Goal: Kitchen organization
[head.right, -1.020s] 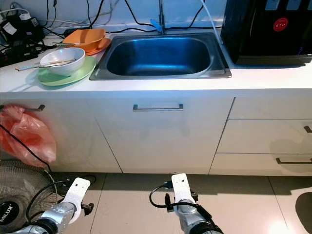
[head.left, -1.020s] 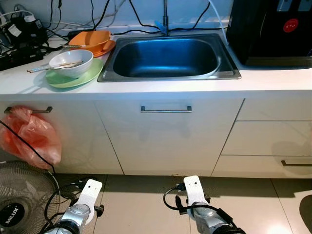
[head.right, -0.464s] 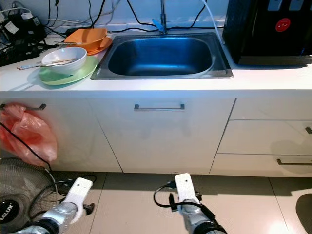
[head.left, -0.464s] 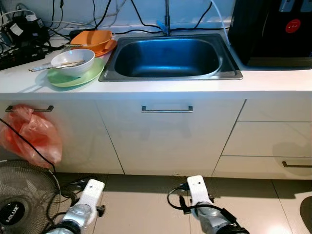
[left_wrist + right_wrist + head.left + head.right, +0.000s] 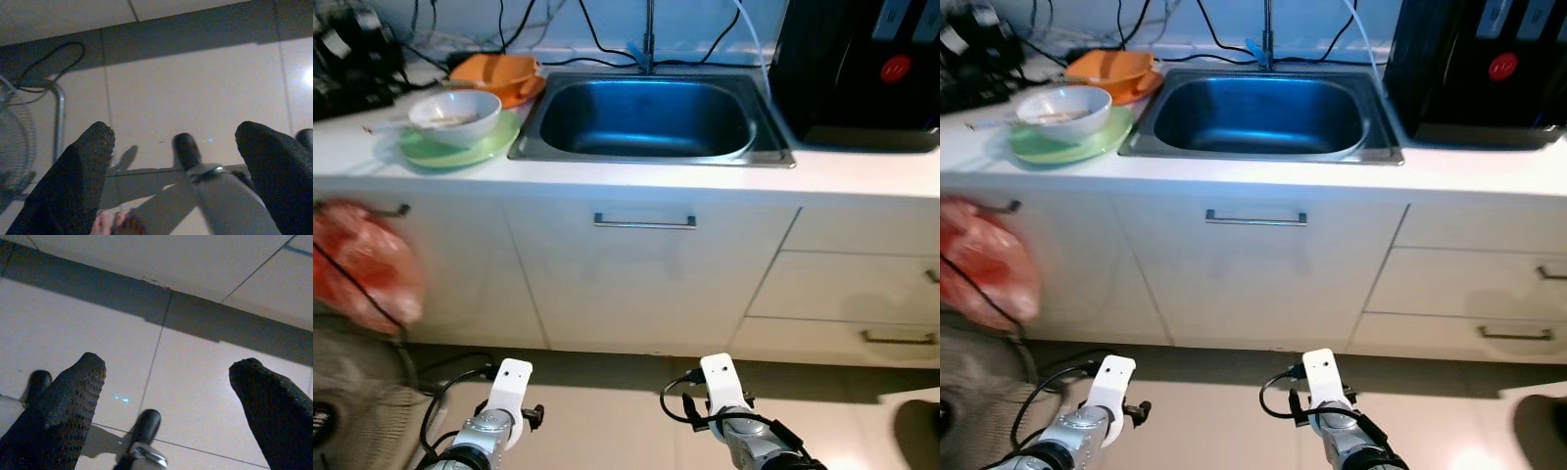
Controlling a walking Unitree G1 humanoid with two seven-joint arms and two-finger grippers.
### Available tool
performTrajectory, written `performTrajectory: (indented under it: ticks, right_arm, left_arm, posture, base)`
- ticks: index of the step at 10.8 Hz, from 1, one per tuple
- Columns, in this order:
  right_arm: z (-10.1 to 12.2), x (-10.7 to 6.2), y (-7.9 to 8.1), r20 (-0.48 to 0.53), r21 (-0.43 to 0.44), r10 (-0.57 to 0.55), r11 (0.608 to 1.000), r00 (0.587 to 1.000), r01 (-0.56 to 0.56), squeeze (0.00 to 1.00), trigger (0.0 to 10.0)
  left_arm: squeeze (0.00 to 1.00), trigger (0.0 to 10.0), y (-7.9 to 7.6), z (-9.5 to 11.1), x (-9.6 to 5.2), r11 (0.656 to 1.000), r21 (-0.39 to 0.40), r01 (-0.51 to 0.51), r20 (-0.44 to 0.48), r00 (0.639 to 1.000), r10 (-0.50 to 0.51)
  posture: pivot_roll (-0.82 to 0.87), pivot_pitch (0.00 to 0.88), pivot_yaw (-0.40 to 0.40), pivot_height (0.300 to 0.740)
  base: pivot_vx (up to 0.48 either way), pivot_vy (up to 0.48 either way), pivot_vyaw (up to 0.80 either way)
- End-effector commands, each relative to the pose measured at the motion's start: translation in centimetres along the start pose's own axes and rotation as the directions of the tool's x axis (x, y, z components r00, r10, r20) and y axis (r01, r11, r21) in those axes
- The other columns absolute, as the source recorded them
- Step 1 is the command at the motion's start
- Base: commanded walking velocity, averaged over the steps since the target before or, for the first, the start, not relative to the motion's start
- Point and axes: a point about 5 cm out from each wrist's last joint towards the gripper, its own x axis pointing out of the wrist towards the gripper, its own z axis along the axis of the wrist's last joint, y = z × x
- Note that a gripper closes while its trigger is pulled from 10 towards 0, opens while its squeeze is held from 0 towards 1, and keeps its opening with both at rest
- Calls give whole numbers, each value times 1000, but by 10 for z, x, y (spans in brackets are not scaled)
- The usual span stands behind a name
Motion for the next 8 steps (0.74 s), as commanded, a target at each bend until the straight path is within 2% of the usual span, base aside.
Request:
performTrajectory:
  ticks: [1,2,8]
  right_arm:
    - [0,0,0,1,-16,5,1000,1000,-5,0,10000]
    - [0,0,-1,-4,-30,4,1000,1000,-4,0,10000]
    - [0,0,-1,-10,-24,2,1000,1000,-3,0,10000]
  left_arm:
    - [0,10000,1,-2,0,1000,-14,1,-5,1000,-1]
    - [0,10000,0,-3,0,1000,9,7,-14,1000,-7]
    - [0,10000,1,-3,0,1000,-2,17,-15,1000,-17]
  posture:
    - [27,0,-17,740]
    - [28,0,-20,740]
    - [23,0,-7,740]
  base:
    - [0,0,0]
    - [0,0,0]
    - [0,0,0]
